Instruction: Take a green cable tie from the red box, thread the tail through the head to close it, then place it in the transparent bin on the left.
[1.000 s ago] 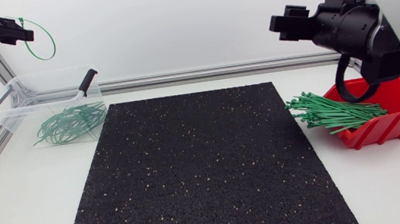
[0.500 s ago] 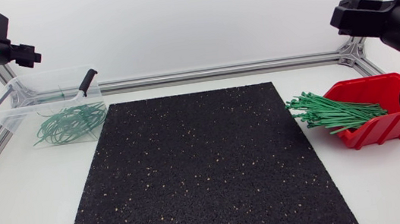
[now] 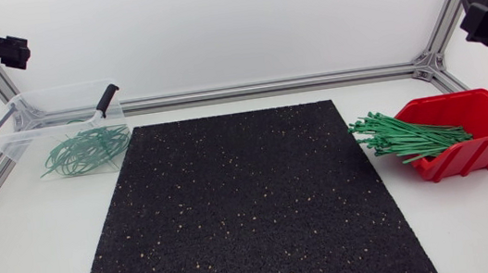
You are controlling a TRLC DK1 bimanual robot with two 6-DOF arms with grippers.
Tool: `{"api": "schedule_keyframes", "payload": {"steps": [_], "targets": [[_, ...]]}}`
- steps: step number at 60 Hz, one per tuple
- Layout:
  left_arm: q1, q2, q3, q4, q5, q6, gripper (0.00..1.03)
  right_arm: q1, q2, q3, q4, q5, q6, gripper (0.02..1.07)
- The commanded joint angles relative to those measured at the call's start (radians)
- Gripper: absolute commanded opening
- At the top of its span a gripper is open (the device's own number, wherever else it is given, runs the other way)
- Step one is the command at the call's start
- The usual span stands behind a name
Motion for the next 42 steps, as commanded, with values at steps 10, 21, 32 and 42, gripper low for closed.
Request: {"api": "schedule_keyframes", "payload": {"steps": [10, 21, 32, 42], "targets": [[-0.037, -0.199, -0.206, 0.025, 0.027, 0.004, 1.00, -0.027, -0.103, -0.115, 0.000, -0.019, 0.011, 0.70], [-0.059, -0.311, -0.306, 0.022, 0.028, 0.008, 1.00, -0.026, -0.156, -0.164, 0.008, -0.019, 0.020, 0.70], [-0.076, -0.425, -0.432, 0.039, 0.028, 0.001, 1.00, -0.020, -0.233, -0.224, 0.008, -0.020, 0.006, 0.71], [-0.114, -0.528, -0.596, 0.119, 0.016, -0.002, 1.00, -0.043, -0.309, -0.311, 0.014, -0.057, -0.020, 0.72]]}}
